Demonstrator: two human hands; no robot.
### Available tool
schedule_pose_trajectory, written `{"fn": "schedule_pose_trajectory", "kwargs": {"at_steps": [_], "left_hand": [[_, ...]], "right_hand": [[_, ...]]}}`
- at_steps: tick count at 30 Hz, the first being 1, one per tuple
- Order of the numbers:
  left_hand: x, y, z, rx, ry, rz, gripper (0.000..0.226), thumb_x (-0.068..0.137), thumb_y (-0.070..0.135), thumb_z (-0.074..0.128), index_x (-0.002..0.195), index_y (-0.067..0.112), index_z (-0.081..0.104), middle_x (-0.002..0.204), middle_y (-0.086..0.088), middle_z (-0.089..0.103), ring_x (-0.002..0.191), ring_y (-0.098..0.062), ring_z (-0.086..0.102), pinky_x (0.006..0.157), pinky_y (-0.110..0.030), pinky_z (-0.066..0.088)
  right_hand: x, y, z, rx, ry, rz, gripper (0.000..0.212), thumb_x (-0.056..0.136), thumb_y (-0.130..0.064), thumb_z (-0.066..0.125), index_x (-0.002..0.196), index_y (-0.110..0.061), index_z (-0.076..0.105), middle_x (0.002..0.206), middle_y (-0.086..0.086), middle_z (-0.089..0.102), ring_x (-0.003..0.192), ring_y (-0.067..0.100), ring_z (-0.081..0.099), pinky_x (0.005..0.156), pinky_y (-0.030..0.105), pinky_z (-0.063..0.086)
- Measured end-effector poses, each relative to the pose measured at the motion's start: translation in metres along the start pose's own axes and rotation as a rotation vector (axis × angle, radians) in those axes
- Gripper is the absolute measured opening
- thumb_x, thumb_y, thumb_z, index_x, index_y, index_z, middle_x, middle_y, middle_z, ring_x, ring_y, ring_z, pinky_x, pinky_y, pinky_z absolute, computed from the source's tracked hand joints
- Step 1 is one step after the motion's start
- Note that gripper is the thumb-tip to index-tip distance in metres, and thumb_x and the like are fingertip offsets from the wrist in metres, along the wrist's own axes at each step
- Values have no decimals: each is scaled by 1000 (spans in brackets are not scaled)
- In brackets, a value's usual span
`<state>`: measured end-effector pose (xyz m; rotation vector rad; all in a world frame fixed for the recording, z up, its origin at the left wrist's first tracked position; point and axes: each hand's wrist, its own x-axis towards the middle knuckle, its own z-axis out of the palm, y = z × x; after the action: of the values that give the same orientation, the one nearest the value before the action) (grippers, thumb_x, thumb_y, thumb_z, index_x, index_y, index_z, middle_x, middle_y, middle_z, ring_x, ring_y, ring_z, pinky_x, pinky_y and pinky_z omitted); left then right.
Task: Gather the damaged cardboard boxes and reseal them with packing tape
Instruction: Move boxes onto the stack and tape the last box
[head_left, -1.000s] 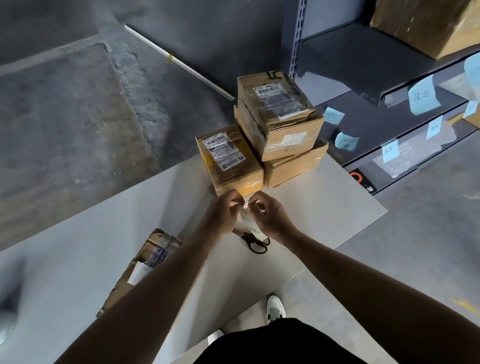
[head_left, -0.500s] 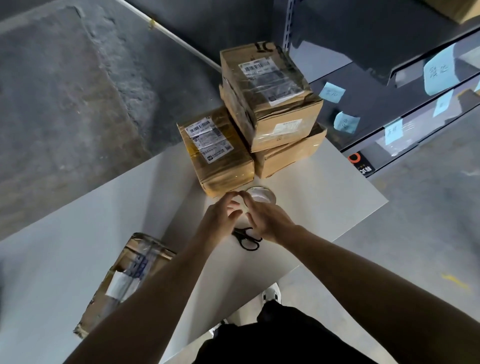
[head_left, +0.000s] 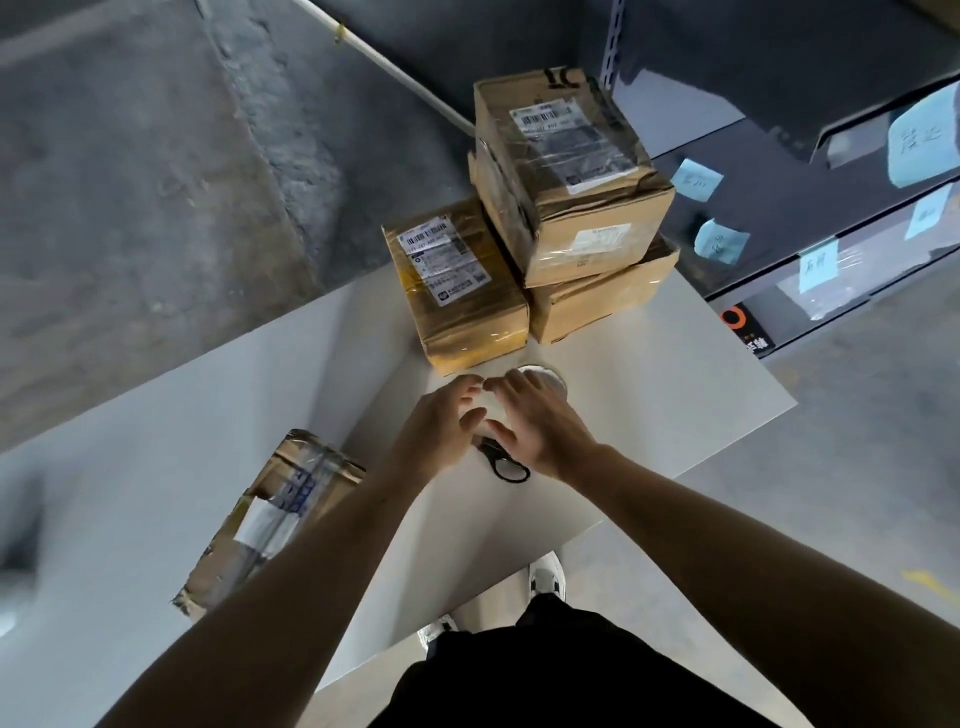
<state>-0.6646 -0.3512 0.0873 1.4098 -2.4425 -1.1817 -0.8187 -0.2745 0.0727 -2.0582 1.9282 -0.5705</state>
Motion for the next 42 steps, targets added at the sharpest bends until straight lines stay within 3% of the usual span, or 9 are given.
{"fn": "schedule_pose_trajectory", "kwargs": {"at_steps": [4,6,12,16,19,22,27,36,42], "left_hand": [[-24,-1,-26,81,143,34,35,97,14,60,132,13,58,129,-7,63,119,-19,60,97,-23,44],[-38,-3,-41,111,215,10,34,98,17,58,132,13,58,132,-7,61,120,-21,58,101,-28,45],[-96,-28,-81,191,402,-57,37,99,23,56,135,14,55,139,-7,54,125,-22,54,102,-20,37],[-132,-52,-88,242,314,-286,81,86,64,59,151,26,30,158,-1,30,141,-26,34,116,-46,30],[-150,-67,-86,344,168,-358,121,65,90,51,157,26,6,164,-1,11,150,-22,11,121,-53,8],[-154,-79,-81,370,110,-368,132,58,95,47,156,29,-10,165,1,0,151,-20,3,120,-54,10],[-156,-82,-78,459,66,-350,132,65,95,43,153,24,-25,163,2,-10,148,-24,3,114,-49,21],[-156,-104,-98,501,24,-78,107,77,88,31,153,27,-13,153,-3,16,132,-28,32,105,-43,33],[-150,-125,-112,318,18,-13,92,90,73,39,157,26,-2,155,-8,33,131,-30,46,103,-45,45]], "right_hand": [[14,-27,3,190,57,-139,28,87,-15,73,111,-4,63,108,14,67,96,29,64,78,40,55],[21,-43,4,279,71,-159,17,89,-10,70,102,-2,64,102,15,69,90,29,65,75,39,56],[39,-89,10,520,-44,-107,23,98,-19,59,112,-1,66,110,14,72,96,25,71,84,39,58],[47,-123,15,595,-108,-69,24,99,-17,58,113,2,66,115,14,71,100,26,70,88,34,55],[51,-142,23,581,-234,-29,35,101,-36,52,112,-5,63,106,6,71,96,20,68,83,37,55],[50,-156,36,584,-298,12,42,96,-50,46,102,-12,61,90,-2,68,83,17,65,74,36,53],[54,-167,47,533,-342,145,32,97,-43,54,90,-14,64,86,5,72,80,24,67,69,33,52],[47,-177,46,465,-352,282,50,100,-54,45,93,-10,67,81,3,69,69,16,64,49,17,39],[38,-192,44,382,-275,344,52,103,-50,38,100,-6,66,82,7,67,70,22,64,57,28,47]]}}
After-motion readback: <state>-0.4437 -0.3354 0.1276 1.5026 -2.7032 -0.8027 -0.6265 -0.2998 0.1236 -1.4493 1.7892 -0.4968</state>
